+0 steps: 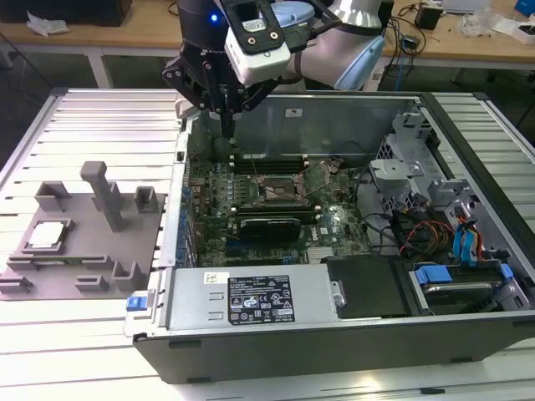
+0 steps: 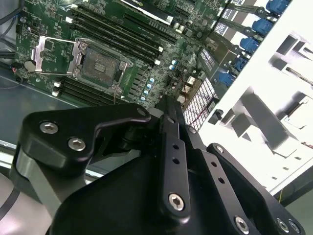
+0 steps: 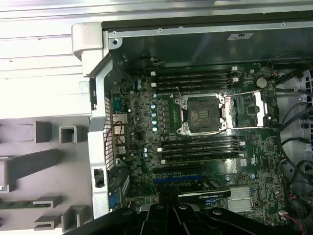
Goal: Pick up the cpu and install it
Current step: 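Reach for the cpu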
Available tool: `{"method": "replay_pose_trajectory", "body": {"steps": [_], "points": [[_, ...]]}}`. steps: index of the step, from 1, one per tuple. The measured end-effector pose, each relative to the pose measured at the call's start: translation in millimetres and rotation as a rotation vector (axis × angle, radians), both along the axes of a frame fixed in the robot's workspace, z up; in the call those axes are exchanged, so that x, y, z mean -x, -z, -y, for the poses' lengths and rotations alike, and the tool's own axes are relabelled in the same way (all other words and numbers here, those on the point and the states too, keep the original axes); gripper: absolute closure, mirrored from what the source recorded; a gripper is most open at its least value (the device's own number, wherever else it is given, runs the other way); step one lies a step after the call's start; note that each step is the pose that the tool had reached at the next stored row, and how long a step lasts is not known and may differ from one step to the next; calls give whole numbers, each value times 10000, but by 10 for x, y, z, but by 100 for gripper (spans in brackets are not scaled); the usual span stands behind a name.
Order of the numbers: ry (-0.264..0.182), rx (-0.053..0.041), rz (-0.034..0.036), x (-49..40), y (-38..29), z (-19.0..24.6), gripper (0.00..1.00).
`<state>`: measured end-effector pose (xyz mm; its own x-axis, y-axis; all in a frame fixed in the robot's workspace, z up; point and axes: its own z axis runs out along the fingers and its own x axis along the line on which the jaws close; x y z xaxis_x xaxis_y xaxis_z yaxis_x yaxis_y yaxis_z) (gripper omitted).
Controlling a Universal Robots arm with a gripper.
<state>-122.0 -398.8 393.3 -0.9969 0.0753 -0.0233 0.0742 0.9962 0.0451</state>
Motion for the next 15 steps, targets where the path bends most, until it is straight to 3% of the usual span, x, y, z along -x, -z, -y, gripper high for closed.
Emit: {"method": "replay_pose_trajectory", "body": {"steps": [3, 15], "points": [[0, 0, 0, 17, 0, 0, 89], [1, 0, 6, 228, 0, 0, 89]]}}
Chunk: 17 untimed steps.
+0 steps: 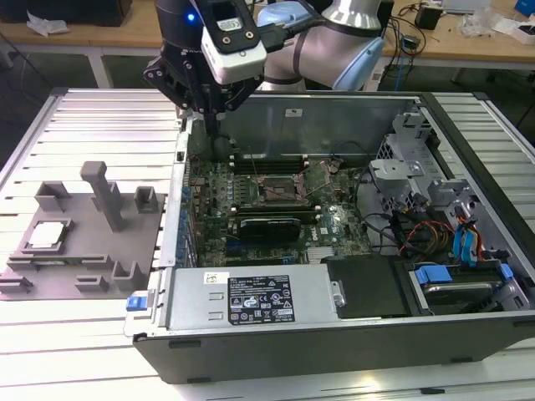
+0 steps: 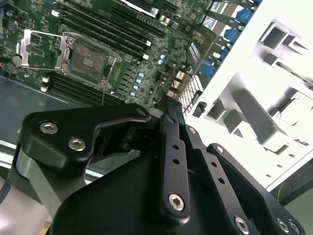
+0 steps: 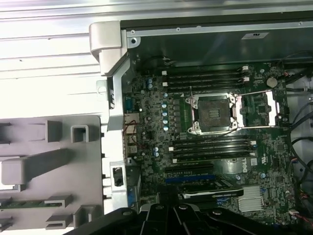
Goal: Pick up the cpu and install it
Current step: 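Reach for the cpu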
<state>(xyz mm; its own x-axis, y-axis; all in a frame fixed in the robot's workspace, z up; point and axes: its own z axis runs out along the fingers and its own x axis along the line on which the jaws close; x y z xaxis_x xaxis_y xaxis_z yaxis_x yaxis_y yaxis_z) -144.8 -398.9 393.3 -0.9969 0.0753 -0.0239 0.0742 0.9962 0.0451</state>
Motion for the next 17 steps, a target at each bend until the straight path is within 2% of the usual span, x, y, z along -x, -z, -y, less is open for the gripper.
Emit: {"method": "replay_pose_trajectory", "body": {"steps": [14, 17], "points": [[0, 0, 29, 309, 0, 0, 89], [-1, 0, 36, 401, 0, 0, 89]]}}
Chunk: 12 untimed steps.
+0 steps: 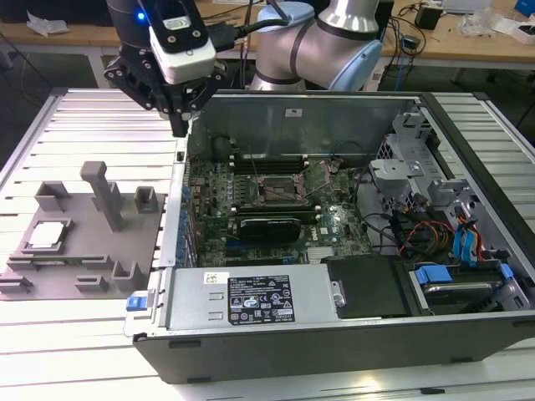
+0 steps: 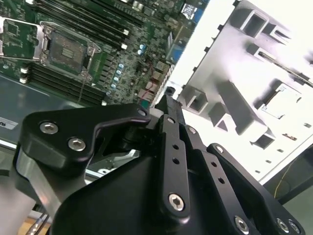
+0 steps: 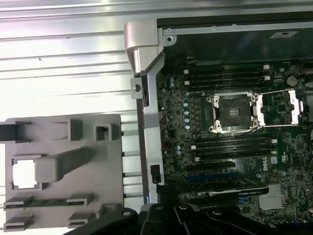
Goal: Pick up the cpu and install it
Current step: 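Reach for the cpu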
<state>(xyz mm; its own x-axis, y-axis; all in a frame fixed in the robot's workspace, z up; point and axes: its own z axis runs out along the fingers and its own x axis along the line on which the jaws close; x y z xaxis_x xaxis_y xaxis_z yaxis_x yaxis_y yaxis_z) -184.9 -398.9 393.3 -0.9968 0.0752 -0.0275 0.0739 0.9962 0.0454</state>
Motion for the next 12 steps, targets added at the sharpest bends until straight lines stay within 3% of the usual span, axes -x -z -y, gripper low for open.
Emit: {"method": "replay_pose_trajectory", "body": {"steps": [12], "points": [[0, -1, 10, 236, 0, 0, 89]]}}
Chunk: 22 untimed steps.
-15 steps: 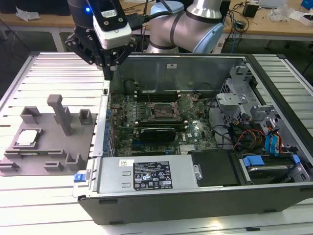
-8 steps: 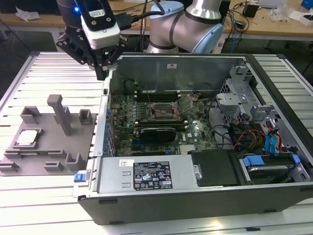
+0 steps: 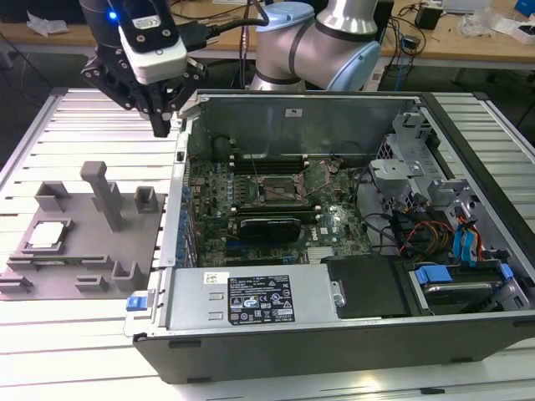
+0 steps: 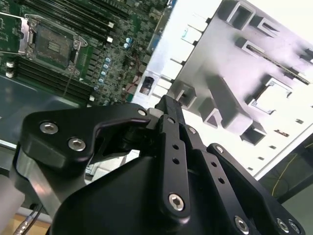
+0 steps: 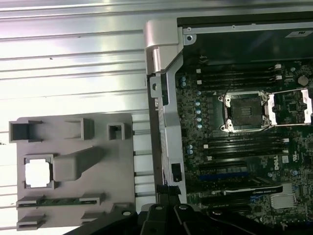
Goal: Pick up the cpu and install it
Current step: 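Reach for the cpu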
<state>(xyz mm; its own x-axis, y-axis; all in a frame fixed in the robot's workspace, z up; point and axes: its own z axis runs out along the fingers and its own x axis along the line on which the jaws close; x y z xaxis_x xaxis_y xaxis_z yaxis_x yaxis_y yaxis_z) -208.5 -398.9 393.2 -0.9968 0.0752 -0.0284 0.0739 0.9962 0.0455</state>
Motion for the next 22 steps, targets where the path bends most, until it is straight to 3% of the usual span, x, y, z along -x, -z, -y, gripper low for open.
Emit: {"method": "replay_pose_trajectory", "body": {"steps": [22], "points": [[1, 1, 43, 448, 0, 0, 89]]}}
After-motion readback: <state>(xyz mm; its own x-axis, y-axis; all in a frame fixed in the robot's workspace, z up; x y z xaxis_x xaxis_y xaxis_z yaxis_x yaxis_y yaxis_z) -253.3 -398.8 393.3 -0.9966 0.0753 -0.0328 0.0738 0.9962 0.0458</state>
